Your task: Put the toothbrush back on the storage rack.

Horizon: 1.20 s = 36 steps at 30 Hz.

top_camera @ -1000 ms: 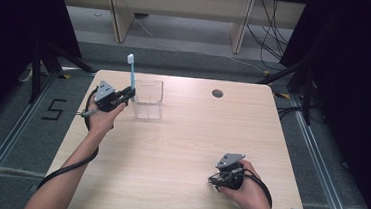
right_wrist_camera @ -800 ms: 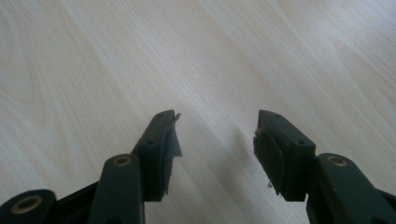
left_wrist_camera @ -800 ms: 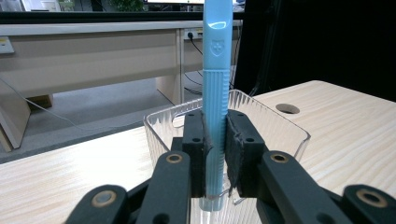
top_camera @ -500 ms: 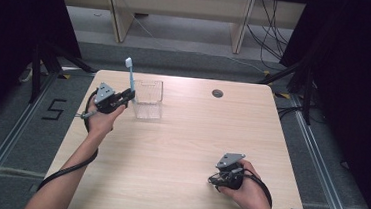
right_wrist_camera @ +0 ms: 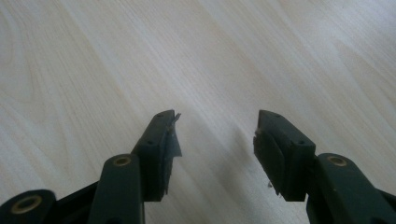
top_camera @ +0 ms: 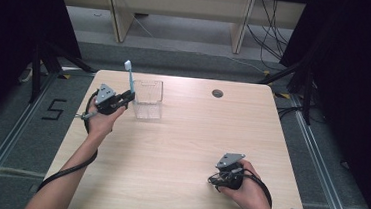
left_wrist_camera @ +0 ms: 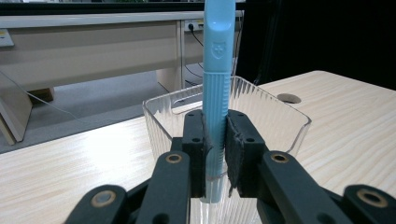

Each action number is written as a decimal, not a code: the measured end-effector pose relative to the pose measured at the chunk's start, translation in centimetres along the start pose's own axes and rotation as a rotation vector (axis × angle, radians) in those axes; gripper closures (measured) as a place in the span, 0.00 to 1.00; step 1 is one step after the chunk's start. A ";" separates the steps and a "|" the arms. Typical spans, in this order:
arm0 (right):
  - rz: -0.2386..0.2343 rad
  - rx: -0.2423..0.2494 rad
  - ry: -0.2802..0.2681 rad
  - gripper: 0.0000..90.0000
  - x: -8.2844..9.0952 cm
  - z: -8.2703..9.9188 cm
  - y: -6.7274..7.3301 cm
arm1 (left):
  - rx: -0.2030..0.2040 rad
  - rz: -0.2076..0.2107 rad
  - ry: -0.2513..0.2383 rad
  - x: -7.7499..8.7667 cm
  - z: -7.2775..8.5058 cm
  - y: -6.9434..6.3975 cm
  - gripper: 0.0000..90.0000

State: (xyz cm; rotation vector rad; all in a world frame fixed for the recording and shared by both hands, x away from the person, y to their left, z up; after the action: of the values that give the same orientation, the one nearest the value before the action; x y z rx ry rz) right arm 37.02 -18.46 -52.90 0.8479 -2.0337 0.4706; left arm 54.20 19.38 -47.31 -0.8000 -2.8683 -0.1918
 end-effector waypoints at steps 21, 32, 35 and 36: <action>-0.002 -0.012 0.016 0.54 0.1 0.0 0.1 | -0.006 -0.001 0.033 -0.1 0.8 -0.1 0.86; -0.002 -0.009 0.006 0.54 0.0 0.1 0.1 | 0.024 -0.014 0.041 0.1 1.0 0.0 0.71; 0.001 0.000 0.003 0.54 0.0 0.1 0.0 | 0.045 -0.014 0.050 0.3 1.2 0.0 0.64; 0.001 -0.002 0.002 0.54 0.0 0.1 0.0 | 0.050 -0.012 0.055 0.4 1.4 0.0 0.62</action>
State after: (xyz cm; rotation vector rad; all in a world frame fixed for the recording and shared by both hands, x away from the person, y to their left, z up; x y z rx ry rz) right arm 37.00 -18.49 -52.96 0.8452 -2.0321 0.4696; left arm 53.66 19.78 -48.63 -0.7560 -2.8158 -0.1408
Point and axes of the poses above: each handheld gripper's, and its own axes: x roughly backward along the jaws, z roughly out of its underside, y roughly to its left, the point moved 5 cm from there along -x, roughly forward along the jaws, and after that the axes turned 7 degrees about -x, right-handed, at the moved point
